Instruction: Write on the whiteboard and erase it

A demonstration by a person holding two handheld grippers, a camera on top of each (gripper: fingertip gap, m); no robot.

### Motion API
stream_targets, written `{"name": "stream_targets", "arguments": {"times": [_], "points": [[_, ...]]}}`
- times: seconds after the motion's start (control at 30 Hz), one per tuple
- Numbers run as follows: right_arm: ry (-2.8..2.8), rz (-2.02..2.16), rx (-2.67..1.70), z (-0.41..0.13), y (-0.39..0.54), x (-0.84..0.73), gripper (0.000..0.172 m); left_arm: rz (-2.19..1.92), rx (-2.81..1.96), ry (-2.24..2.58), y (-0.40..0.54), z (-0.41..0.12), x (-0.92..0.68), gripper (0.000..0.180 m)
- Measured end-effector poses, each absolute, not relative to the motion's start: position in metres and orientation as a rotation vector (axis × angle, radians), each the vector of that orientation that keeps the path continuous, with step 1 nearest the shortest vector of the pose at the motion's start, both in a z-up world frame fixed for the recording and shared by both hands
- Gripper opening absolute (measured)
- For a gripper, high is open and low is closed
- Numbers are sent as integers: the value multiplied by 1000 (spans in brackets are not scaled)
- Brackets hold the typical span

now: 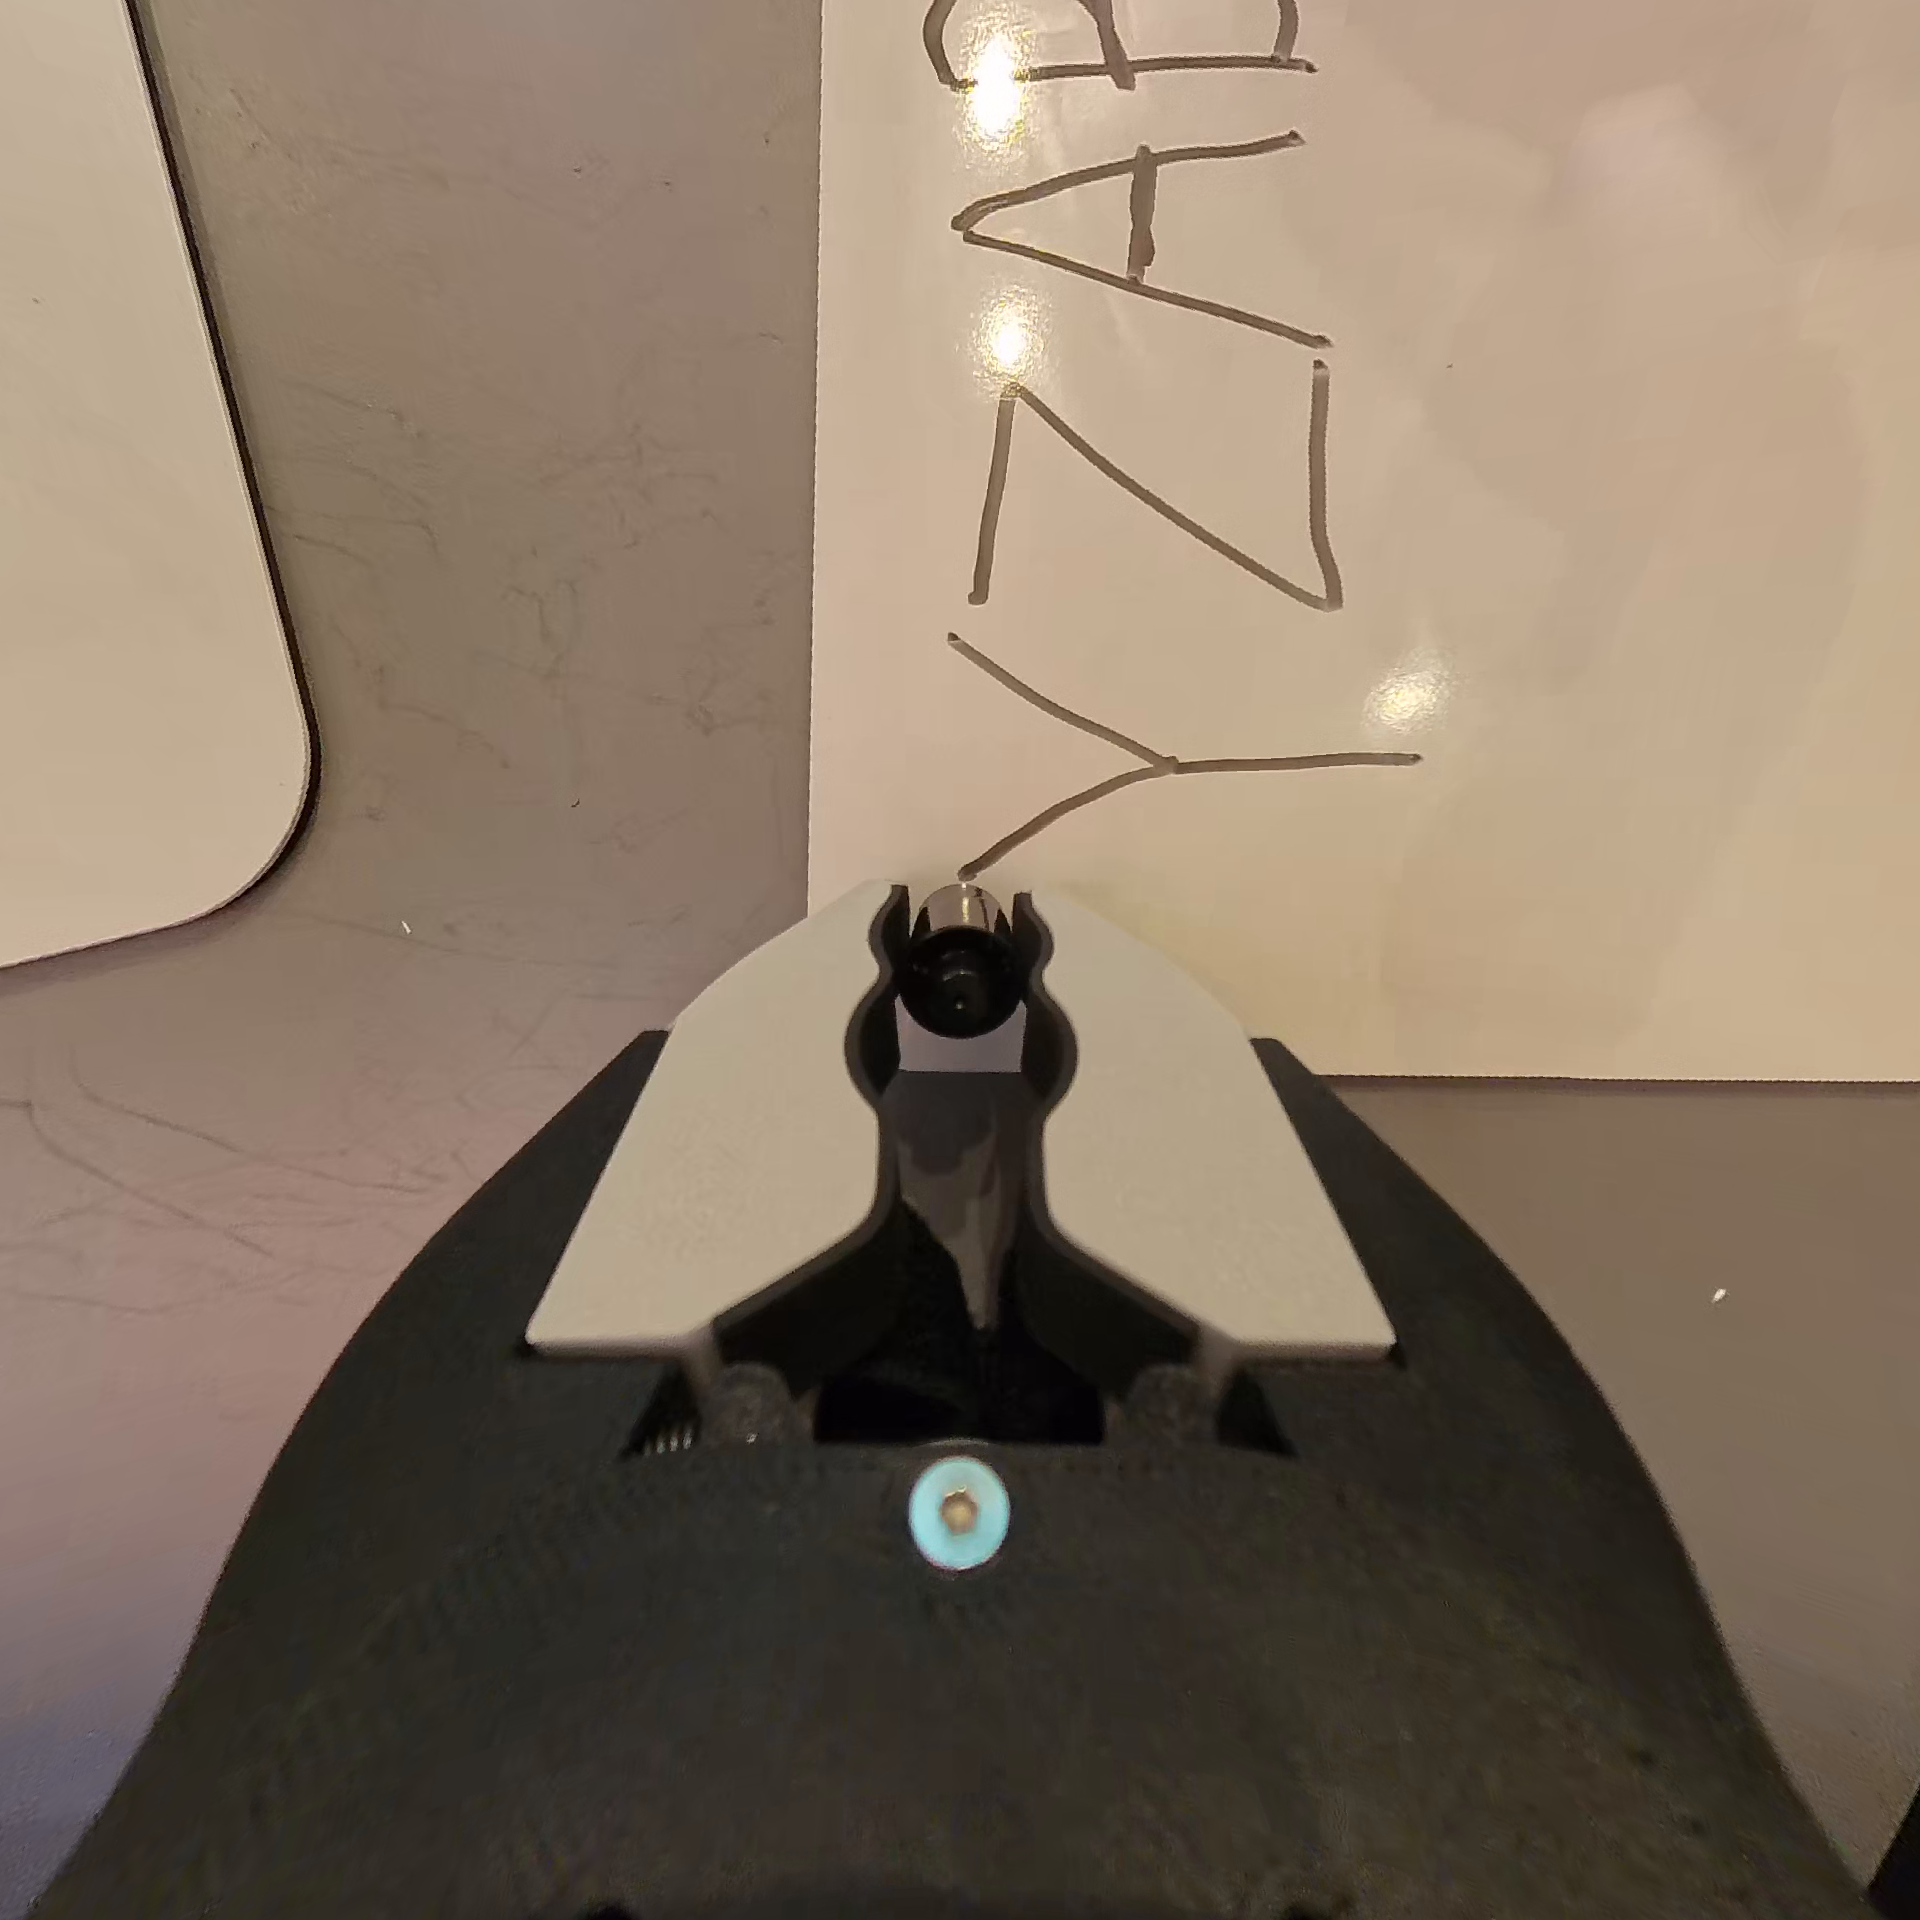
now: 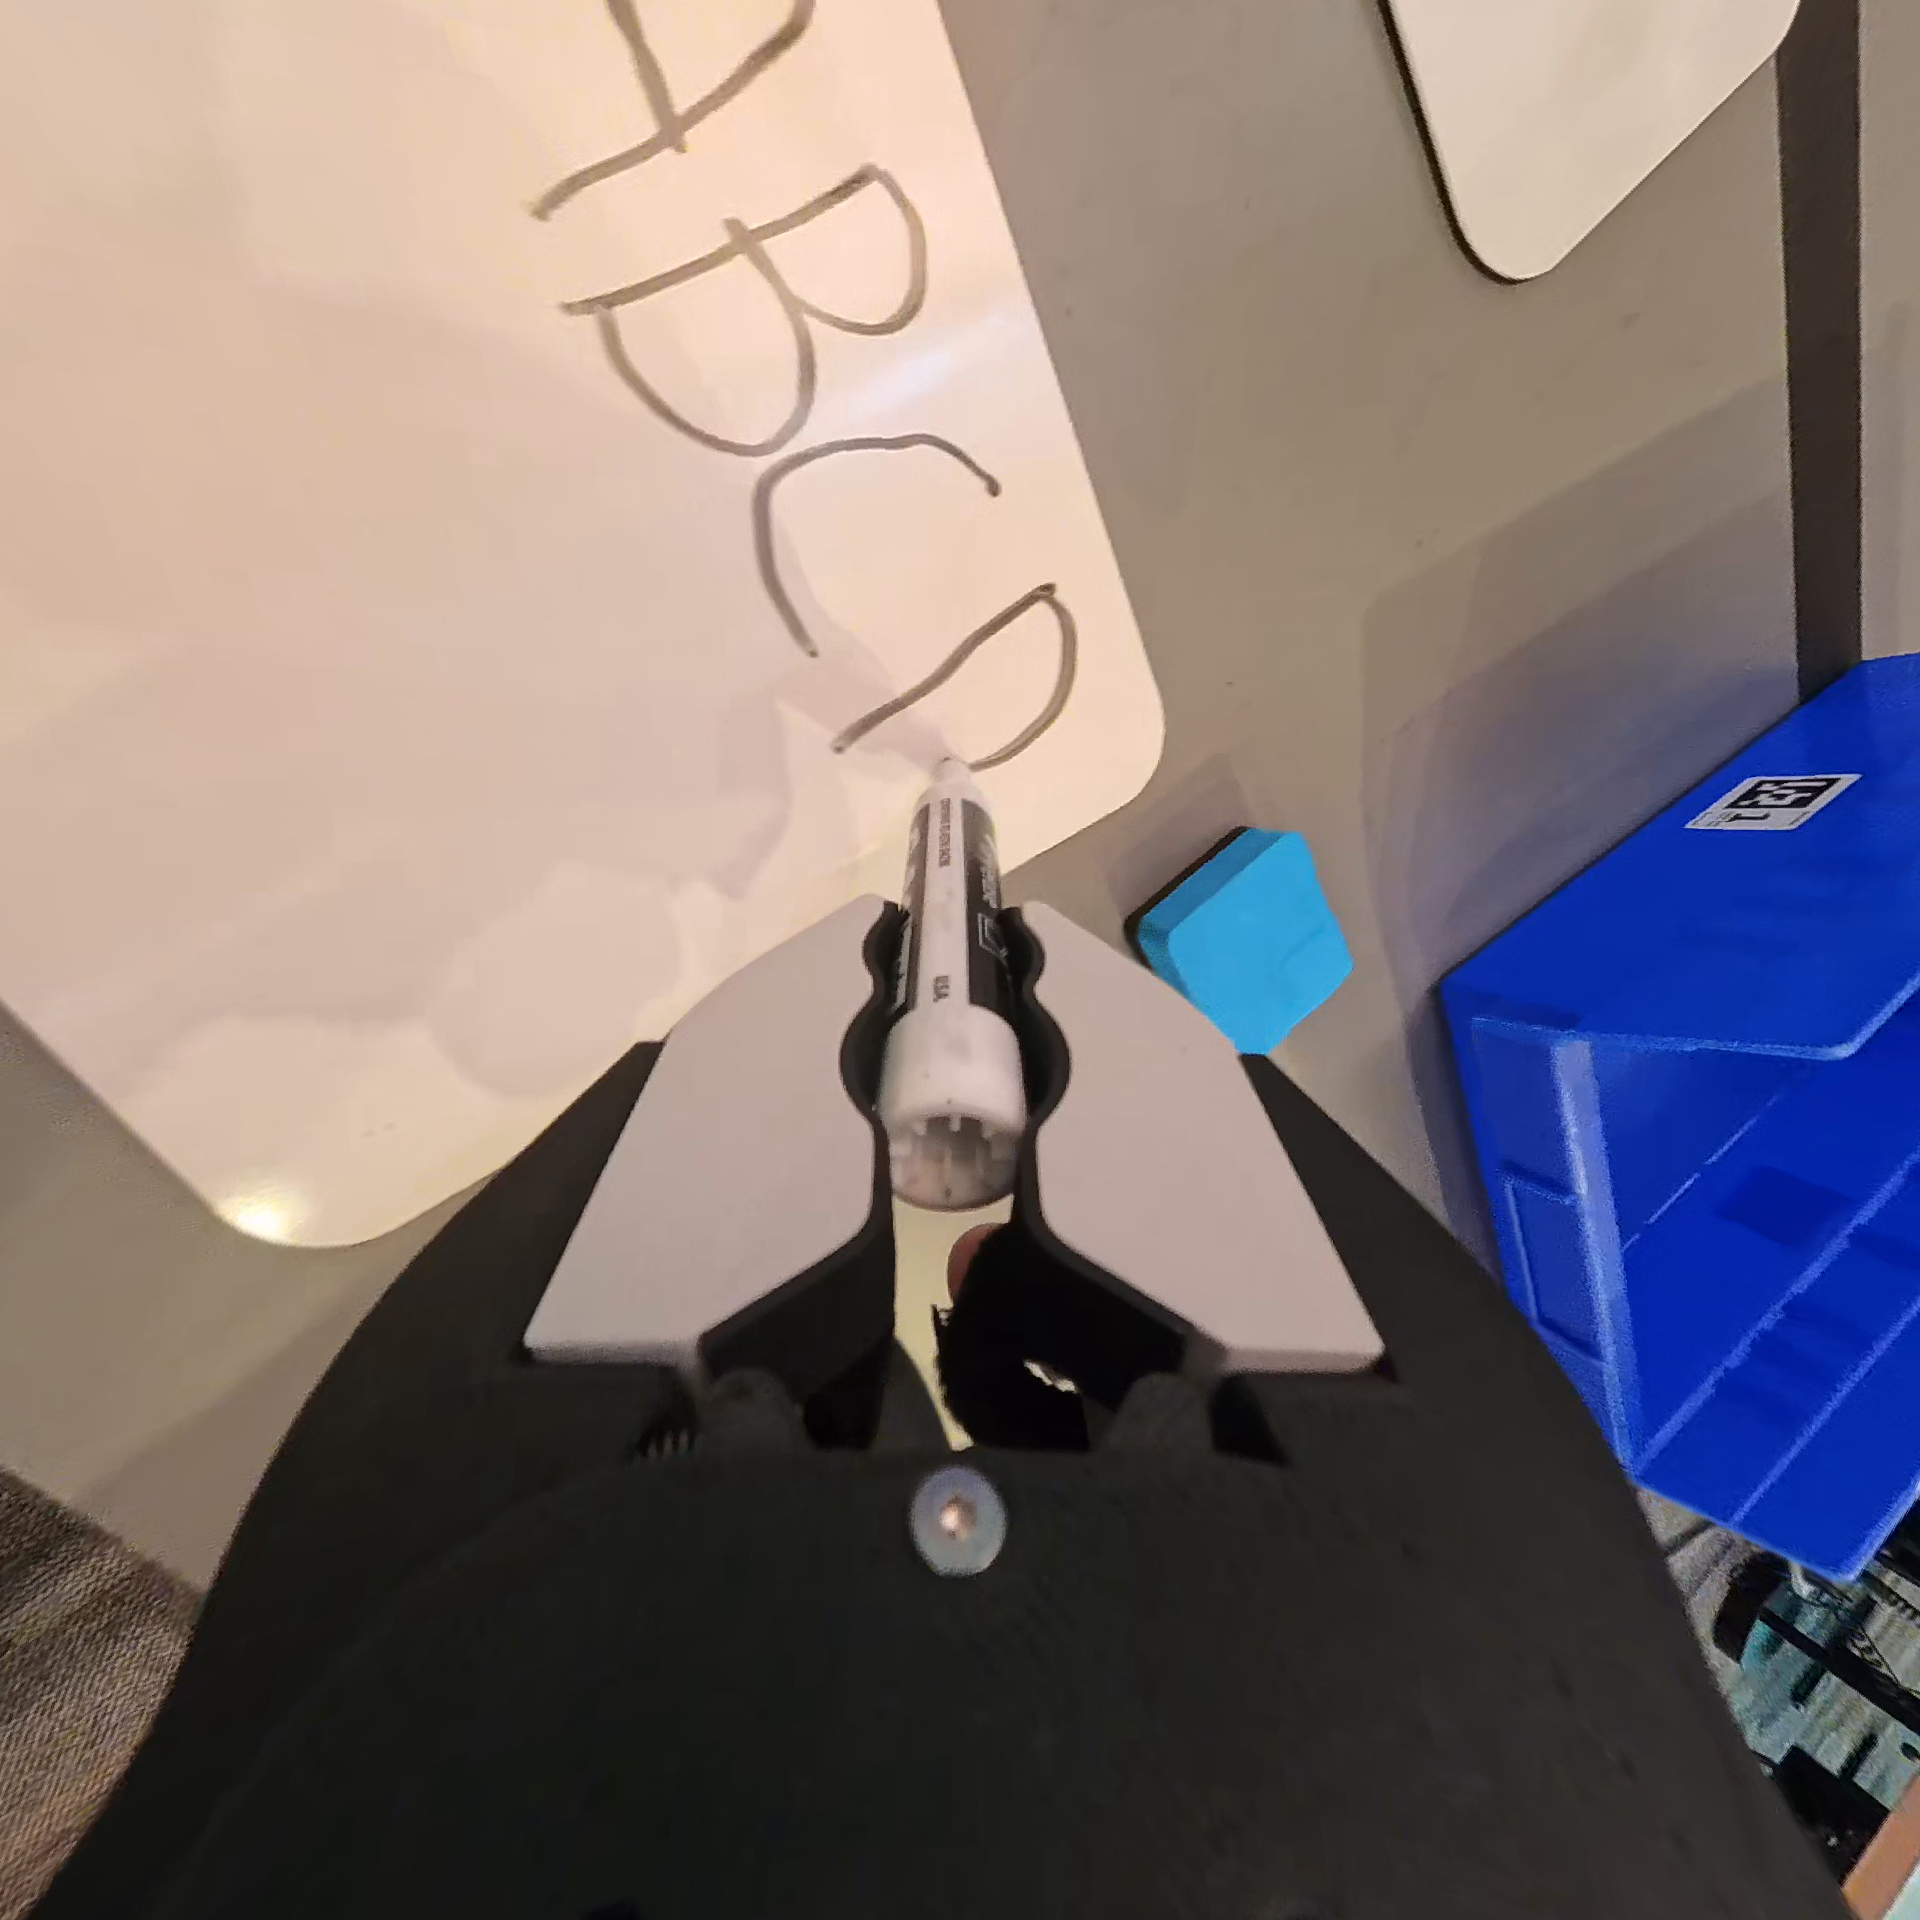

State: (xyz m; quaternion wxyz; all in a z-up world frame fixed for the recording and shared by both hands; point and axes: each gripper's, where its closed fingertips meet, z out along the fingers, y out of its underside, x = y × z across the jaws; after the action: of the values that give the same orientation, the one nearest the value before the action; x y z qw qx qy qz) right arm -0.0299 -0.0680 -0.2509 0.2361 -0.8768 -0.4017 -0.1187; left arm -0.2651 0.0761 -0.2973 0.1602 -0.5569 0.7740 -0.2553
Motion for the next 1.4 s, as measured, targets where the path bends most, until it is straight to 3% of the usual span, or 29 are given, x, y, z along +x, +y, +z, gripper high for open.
{"name": "stream_targets", "arguments": {"times": [0.4, 0.83, 1.2, 1.4], "points": [[-1124, -278, -2388, -251, -84, -56, 20, -722, -1590, 2211, 76, -298, -265, 19], [-944, -331, -2287, -211, -81, -32, 20, -793, -1570, 2203, 71, -295, -261, 19], [-1031, -87, -2018, -164, -20, -43, 20, -922, -1446, 1978, 72, -236, -240, 19], [-1215, 95, -1818, -128, 36, -60, 20, -750, -1387, 1944, 94, -179, -226, 19]]}}
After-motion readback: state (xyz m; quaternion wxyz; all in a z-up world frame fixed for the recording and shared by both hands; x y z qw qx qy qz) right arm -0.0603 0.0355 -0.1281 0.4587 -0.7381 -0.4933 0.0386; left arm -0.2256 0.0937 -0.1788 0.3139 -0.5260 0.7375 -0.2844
